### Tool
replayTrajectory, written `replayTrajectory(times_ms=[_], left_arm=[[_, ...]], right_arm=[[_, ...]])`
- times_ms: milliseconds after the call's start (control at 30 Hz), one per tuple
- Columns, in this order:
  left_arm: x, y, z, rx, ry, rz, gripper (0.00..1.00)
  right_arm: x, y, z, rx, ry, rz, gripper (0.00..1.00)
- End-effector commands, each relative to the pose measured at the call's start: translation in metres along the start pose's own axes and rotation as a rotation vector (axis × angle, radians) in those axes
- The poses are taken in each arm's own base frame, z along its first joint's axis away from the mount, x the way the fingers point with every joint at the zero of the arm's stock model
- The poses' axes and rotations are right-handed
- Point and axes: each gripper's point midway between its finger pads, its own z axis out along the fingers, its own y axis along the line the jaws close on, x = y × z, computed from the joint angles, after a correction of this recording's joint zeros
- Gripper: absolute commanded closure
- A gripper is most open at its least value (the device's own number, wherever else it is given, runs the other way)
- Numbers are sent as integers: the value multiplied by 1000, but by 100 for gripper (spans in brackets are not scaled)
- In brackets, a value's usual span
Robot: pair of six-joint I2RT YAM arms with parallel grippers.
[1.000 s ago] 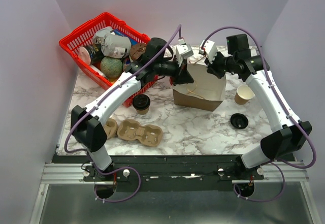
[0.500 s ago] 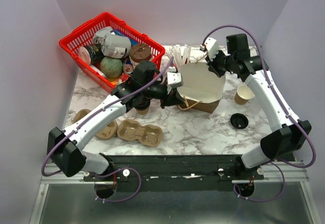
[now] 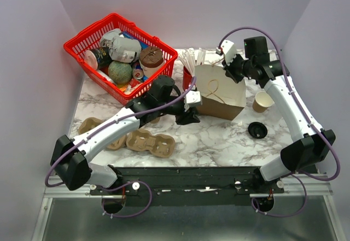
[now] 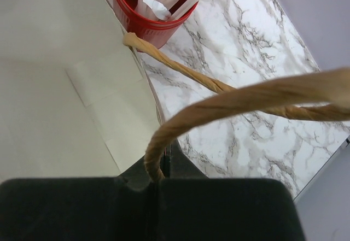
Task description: Pack the takeout coffee
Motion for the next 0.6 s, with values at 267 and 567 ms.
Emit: replayTrajectory(times_ms=[267,567], left_arm=[[-85,9,-73,-204,-120,288,33],[-21,11,-119,-77,183,214,30]], right_arm=[[-5,-2,-10,32,-25,-19,99],[6,9,-31,27,-6,-54,100]])
